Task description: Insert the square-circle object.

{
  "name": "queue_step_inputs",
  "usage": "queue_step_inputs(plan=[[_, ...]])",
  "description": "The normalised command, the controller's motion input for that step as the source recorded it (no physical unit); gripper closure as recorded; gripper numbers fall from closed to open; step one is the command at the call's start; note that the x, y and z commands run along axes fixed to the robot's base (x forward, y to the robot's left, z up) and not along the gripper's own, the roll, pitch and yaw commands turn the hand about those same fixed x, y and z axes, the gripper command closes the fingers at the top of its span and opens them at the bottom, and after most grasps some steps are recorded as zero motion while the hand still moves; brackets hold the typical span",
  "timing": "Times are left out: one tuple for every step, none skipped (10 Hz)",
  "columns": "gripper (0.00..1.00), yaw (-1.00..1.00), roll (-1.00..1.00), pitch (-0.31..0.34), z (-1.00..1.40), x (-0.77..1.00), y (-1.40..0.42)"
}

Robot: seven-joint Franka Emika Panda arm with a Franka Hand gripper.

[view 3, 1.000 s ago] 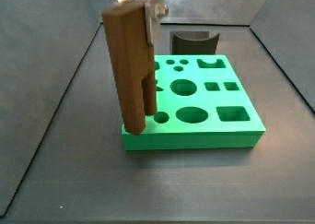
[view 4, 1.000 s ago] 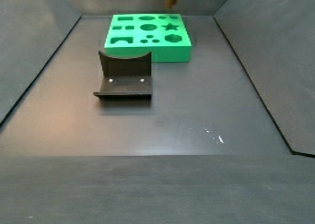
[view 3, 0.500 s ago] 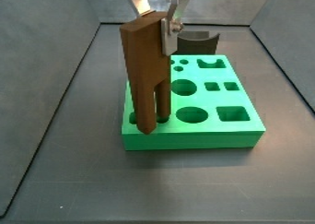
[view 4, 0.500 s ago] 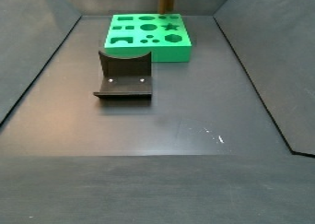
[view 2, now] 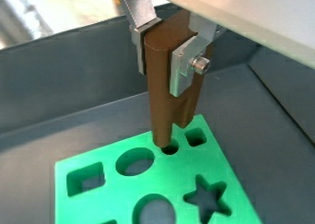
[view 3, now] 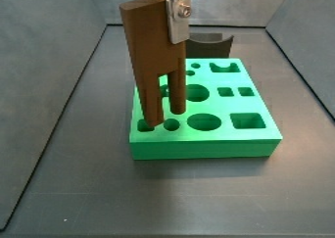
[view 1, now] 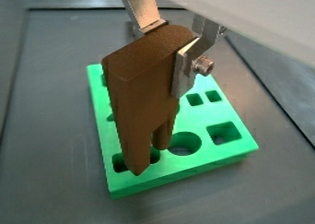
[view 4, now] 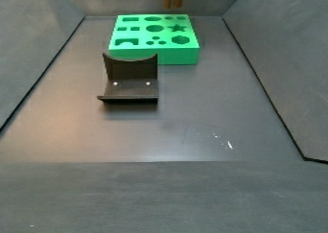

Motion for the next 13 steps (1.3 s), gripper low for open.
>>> queue_step_inputs(plan=[[1.00,-0.97,0.21,-0.034,-0.02,0.00,0.00],[1.00,-0.99,0.19,-0.033,-0.05,0.00,0.00],[1.00,-0.99,0.19,-0.030,-0.06,0.00,0.00],[1.00,-1.00,0.19,-0.030,-0.25,0.00,0.00],[1.00,-0.99,0.17,-0.050,-0.67,0.03,-0.02],[1.00,-0.83,0.02,-0.010,-0.57,0.18,-0.18],[1.00,-0.33,0.00,0.020,-0.16,0.20,-0.07],[1.00,-0.09,0.00,0.011,-0.06,0.05,-0.04],[1.00,0.00,0.00,0.000,-0.17,0.00,0.00],[1.00,0.00,0.03,0.000,-0.20,-0.03,0.00],[1.00,0.00,0.08,-0.003,-0.21,-0.19,0.07],[1.00,0.00,0.09,-0.014,-0.14,-0.30,0.00],[1.00,0.00,0.09,-0.003,-0.07,-0.27,0.00]])
